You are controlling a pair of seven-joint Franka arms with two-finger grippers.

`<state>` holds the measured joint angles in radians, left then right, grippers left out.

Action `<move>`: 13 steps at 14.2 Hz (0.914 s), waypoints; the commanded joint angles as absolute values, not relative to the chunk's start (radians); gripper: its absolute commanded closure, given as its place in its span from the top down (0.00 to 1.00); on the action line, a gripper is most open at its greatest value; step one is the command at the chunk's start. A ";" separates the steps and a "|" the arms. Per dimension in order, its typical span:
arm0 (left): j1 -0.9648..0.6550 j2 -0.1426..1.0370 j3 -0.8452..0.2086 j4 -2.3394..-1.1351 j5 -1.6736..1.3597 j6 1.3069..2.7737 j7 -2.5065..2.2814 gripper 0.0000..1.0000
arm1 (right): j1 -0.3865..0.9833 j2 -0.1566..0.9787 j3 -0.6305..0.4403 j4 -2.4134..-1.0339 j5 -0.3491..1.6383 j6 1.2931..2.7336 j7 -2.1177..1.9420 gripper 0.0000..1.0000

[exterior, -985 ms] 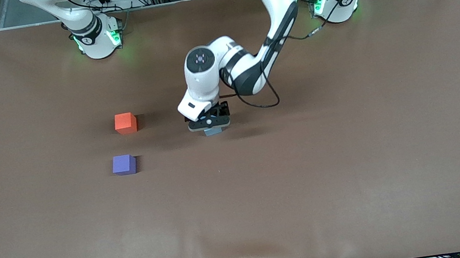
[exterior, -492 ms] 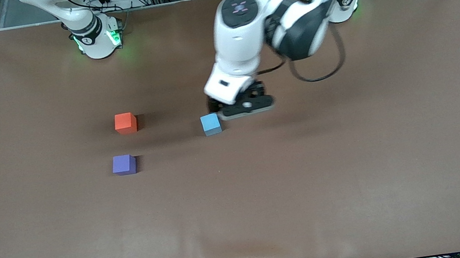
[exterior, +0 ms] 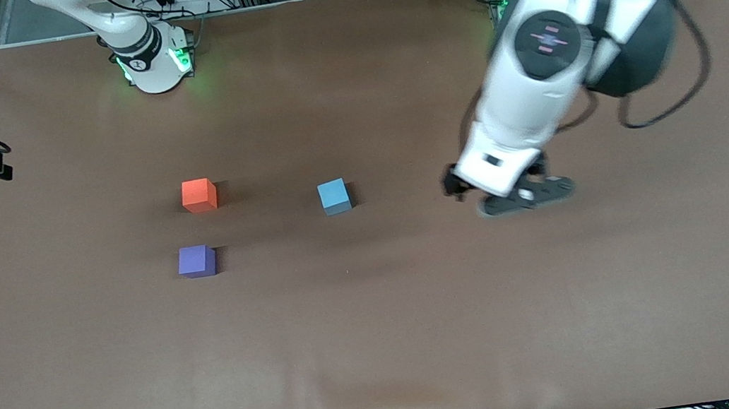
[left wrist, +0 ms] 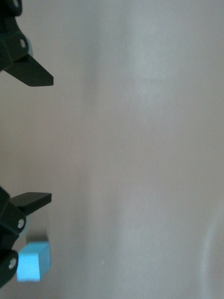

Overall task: Place blue block between orange and purple blocks
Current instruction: 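Withdraw the open left gripper away from the blue block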

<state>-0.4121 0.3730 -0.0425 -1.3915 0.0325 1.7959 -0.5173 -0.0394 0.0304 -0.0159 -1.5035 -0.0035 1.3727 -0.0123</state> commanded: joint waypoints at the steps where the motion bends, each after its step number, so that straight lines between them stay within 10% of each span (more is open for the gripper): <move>1: -0.290 0.255 -0.060 -1.532 0.034 1.792 -0.326 1.00 | -0.034 0.026 -0.012 -1.496 0.003 1.358 -0.011 1.00; 13: -0.094 -0.017 -0.051 -1.690 0.038 1.665 0.037 1.00 | 0.052 0.048 -0.012 -1.491 0.063 1.362 -0.003 1.00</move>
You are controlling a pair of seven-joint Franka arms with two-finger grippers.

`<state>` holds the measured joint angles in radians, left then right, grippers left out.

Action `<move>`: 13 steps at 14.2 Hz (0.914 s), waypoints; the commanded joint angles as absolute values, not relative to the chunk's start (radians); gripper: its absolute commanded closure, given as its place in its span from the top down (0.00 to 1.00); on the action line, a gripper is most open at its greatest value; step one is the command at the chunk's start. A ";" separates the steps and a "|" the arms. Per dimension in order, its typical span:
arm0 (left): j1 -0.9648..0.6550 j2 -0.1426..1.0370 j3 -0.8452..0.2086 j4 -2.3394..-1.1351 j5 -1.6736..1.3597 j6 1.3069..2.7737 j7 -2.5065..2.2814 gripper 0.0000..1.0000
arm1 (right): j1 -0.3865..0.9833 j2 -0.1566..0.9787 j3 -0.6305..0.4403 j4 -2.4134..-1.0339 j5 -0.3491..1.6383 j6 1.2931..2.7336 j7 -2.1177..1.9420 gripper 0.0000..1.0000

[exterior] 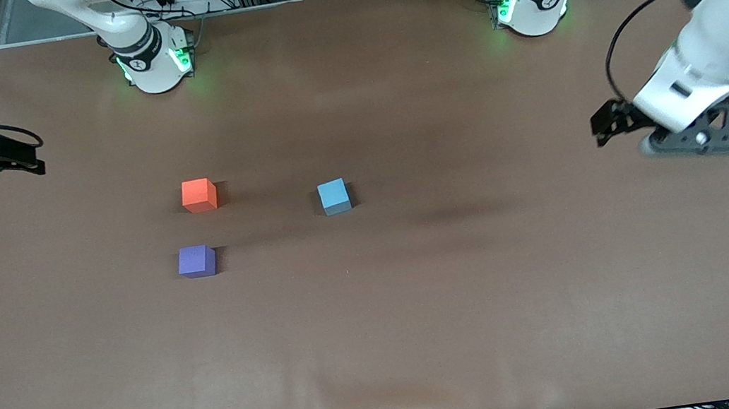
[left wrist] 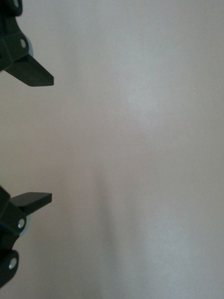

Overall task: Place blue block between orange and purple blocks
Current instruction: 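Withdraw the open left gripper away from the blue block, then move the right gripper toward the blue block at the table middle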

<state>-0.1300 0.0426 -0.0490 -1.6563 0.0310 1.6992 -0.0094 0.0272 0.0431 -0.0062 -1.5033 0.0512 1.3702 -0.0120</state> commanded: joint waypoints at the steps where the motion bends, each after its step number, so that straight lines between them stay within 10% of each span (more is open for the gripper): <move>1: -0.077 -0.018 -0.054 -1.689 0.038 1.663 0.037 1.00 | 0.057 0.052 -0.012 -1.491 0.063 1.364 -0.003 1.00; 13: -0.023 -0.063 -0.054 -1.667 0.031 1.574 0.069 1.00 | 0.192 0.077 -0.012 -1.494 0.104 1.428 0.024 1.00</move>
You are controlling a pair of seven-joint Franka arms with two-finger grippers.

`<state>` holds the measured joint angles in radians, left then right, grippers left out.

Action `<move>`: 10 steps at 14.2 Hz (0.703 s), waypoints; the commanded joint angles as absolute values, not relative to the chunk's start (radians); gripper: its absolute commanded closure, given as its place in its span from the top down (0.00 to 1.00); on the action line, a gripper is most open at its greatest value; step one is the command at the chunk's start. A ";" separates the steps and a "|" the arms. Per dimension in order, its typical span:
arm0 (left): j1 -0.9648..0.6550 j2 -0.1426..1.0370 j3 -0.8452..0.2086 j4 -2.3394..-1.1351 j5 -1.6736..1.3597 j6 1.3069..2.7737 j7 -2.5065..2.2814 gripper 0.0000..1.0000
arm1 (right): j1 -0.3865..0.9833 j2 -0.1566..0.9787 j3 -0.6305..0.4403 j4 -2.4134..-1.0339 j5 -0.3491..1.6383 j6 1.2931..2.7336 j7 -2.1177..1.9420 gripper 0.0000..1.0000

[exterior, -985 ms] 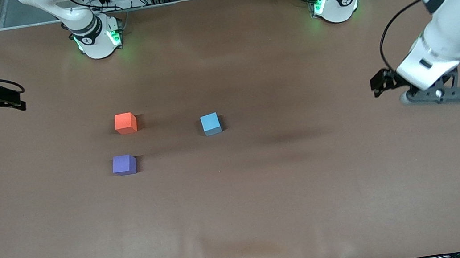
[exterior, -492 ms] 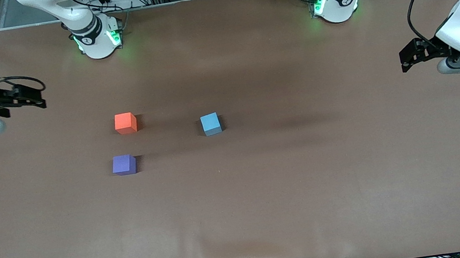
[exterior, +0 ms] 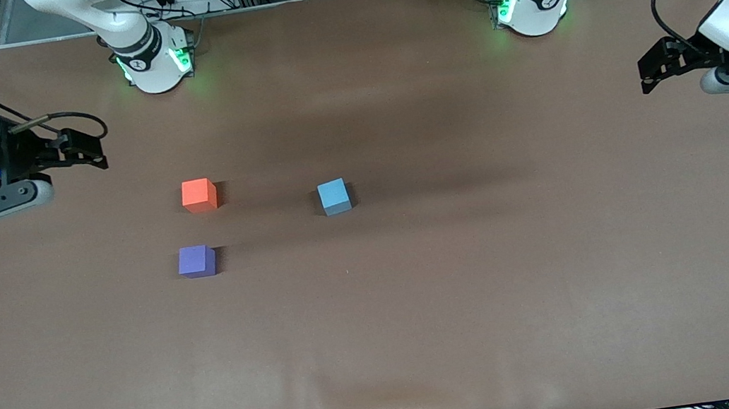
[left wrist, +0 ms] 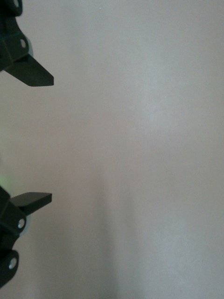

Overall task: Place blue block between orange and purple blocks
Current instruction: 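Move the right gripper toward the blue block at the table middle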

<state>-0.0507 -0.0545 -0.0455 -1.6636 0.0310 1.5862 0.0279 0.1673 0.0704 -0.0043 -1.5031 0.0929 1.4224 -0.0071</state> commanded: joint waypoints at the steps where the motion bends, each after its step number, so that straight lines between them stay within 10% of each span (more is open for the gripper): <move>1: -0.025 -0.060 -0.054 -1.667 0.029 1.574 0.072 1.00 | 0.208 0.077 -0.012 -1.494 0.104 1.430 0.067 1.00; 10: -0.037 -0.037 -0.063 -1.671 0.026 1.574 0.071 1.00 | 0.380 0.126 -0.012 -1.491 0.101 1.443 0.198 1.00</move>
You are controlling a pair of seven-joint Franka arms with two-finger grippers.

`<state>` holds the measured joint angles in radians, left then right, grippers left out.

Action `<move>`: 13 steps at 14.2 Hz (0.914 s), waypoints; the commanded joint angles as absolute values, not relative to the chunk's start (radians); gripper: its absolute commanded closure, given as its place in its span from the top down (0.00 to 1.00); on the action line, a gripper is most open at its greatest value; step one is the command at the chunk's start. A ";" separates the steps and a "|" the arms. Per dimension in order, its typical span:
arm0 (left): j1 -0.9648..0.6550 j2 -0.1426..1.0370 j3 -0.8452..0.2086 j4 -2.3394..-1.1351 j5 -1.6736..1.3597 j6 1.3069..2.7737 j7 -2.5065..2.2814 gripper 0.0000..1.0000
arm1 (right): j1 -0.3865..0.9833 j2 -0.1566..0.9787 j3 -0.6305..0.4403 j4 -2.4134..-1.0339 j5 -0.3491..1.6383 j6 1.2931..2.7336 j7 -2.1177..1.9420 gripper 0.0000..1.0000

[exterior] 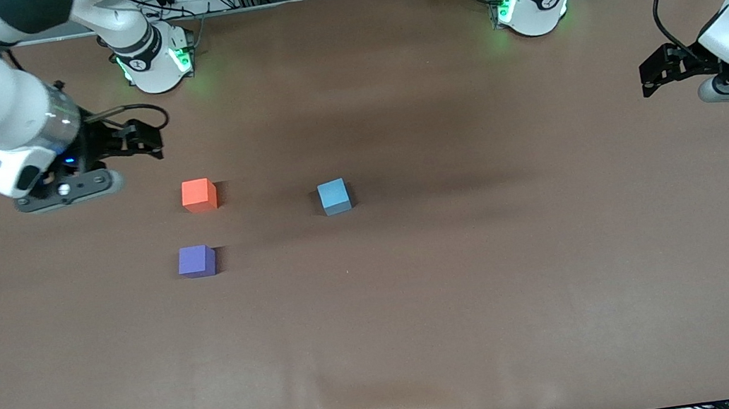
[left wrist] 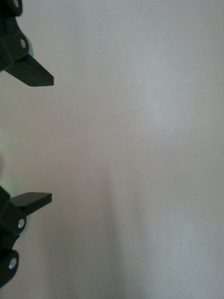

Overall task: Place blue block between orange and purple blocks
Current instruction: 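Move the right gripper toward the blue block at the table middle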

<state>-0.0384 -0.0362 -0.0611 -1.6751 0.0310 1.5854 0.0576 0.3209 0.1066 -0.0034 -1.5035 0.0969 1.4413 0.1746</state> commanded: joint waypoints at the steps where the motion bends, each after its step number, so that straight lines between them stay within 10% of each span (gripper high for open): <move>1: -0.038 -0.034 -0.063 -1.671 0.022 1.574 0.071 1.00 | 0.414 0.141 -0.012 -1.491 0.098 1.448 0.227 1.00; 13: -0.037 -0.023 -0.063 -1.669 0.020 1.577 0.072 1.00 | 0.667 0.307 -0.012 -1.496 0.179 1.641 0.502 1.00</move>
<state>-0.0387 -0.0252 -0.0624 -1.6767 0.0290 1.5854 0.0576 0.6269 0.2644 -0.0010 -1.5055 0.1757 1.6022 0.4658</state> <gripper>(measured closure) 0.000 0.000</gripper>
